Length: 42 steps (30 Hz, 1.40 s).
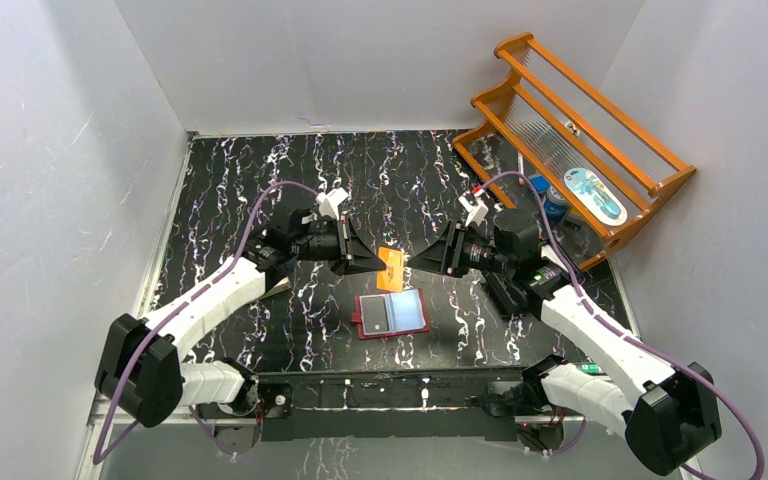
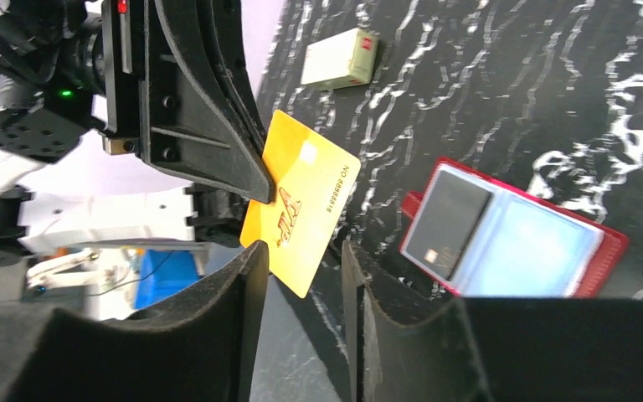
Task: Put the credit cards into the card holder
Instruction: Pass from the right arm to the left, then hold the card slot in the card holder.
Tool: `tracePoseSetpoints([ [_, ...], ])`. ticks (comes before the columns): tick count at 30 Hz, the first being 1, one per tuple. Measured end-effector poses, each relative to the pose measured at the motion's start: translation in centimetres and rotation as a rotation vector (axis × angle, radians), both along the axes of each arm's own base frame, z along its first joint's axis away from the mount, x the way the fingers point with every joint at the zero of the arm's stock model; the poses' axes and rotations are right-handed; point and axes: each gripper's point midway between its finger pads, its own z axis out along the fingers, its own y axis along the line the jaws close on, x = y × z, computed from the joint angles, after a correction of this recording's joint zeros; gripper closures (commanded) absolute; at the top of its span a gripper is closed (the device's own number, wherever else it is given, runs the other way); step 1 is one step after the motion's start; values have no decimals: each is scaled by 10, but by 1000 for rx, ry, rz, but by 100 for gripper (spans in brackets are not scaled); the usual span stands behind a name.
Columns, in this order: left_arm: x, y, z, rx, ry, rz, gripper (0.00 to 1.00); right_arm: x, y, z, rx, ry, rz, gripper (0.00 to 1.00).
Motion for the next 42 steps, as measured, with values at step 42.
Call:
tracePoseSetpoints([
  [42,-11,14,-185,316,241,51,100,-13,-34,-200,-522,310,-10,60],
])
